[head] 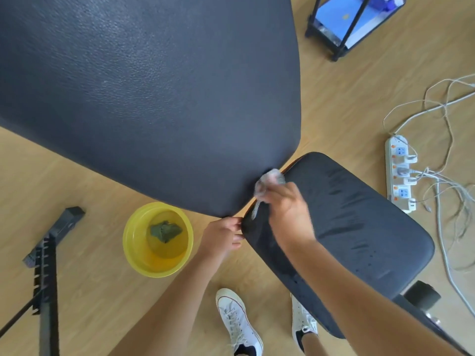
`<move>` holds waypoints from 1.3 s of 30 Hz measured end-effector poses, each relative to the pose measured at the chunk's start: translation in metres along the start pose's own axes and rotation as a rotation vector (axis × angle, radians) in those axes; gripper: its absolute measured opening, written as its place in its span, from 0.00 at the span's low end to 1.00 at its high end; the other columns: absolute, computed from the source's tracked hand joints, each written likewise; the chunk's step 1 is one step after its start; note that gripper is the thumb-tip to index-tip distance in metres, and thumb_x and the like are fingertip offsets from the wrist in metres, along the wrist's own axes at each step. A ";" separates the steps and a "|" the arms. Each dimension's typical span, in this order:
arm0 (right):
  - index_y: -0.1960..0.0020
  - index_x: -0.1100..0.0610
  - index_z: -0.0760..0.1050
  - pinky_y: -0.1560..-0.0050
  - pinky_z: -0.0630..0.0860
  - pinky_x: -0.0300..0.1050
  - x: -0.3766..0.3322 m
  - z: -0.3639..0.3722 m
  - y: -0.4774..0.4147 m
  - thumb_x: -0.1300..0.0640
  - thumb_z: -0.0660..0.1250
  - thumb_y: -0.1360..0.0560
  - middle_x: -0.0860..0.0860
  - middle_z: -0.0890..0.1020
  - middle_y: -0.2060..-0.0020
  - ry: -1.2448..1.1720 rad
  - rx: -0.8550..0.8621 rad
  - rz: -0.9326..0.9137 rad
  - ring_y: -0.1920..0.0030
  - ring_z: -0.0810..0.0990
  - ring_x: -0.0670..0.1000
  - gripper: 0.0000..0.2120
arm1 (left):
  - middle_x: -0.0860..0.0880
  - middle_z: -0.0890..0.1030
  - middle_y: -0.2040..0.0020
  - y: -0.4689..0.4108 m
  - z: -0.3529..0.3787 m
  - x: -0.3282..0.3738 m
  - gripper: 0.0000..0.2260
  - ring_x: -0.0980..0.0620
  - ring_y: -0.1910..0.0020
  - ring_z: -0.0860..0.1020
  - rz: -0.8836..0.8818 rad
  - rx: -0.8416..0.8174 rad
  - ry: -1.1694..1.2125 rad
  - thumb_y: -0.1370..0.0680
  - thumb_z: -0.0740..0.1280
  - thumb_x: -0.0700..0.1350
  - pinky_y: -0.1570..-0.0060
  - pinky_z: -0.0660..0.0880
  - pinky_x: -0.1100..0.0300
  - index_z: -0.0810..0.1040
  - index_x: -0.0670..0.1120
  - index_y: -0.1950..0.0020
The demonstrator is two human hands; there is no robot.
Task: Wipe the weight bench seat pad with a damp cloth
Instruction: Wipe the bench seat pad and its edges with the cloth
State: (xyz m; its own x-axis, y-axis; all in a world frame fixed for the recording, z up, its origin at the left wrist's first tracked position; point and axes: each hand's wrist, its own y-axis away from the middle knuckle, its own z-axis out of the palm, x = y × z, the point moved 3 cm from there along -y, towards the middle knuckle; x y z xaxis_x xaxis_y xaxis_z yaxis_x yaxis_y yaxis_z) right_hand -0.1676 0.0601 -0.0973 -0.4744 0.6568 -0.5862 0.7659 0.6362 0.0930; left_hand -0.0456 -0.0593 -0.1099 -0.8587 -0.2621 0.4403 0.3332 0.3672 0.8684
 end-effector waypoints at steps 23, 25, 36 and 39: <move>0.49 0.56 0.84 0.60 0.82 0.51 0.126 -0.119 0.103 0.68 0.62 0.23 0.53 0.85 0.53 0.313 -0.040 -0.177 0.56 0.82 0.58 0.14 | 0.53 0.82 0.63 0.000 0.007 0.011 0.08 0.45 0.56 0.86 0.151 0.112 -0.316 0.23 0.67 0.44 0.48 0.83 0.50 0.87 0.50 0.56; 0.54 0.59 0.85 0.59 0.78 0.52 0.153 -0.140 0.072 0.70 0.66 0.25 0.56 0.84 0.58 0.257 0.225 0.293 0.56 0.79 0.62 0.11 | 0.55 0.79 0.71 0.000 0.011 0.010 0.15 0.44 0.62 0.84 0.175 0.120 -0.379 0.28 0.72 0.54 0.56 0.79 0.49 0.74 0.53 0.72; 0.47 0.60 0.83 0.53 0.80 0.48 0.120 -0.109 0.164 0.62 0.53 0.16 0.53 0.85 0.49 0.219 -0.202 -0.254 0.53 0.79 0.54 0.19 | 0.54 0.75 0.78 -0.001 0.017 0.015 0.21 0.38 0.62 0.87 0.205 0.170 -0.438 0.30 0.80 0.50 0.57 0.82 0.46 0.70 0.49 0.74; 0.55 0.64 0.85 0.55 0.77 0.49 0.158 -0.143 0.117 0.72 0.68 0.26 0.57 0.85 0.57 0.187 0.229 0.338 0.55 0.79 0.61 0.08 | 0.42 0.87 0.55 0.005 0.020 0.020 0.19 0.41 0.58 0.88 0.158 0.181 -0.366 0.30 0.80 0.49 0.47 0.84 0.42 0.85 0.37 0.47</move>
State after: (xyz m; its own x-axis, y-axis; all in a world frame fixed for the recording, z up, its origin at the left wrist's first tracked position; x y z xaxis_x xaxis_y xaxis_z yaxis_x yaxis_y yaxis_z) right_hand -0.2150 0.2956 -0.0639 -0.2352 0.8875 -0.3963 0.9577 0.2813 0.0614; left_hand -0.0691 -0.0447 -0.1016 -0.8951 0.1313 0.4261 0.4256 0.5365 0.7287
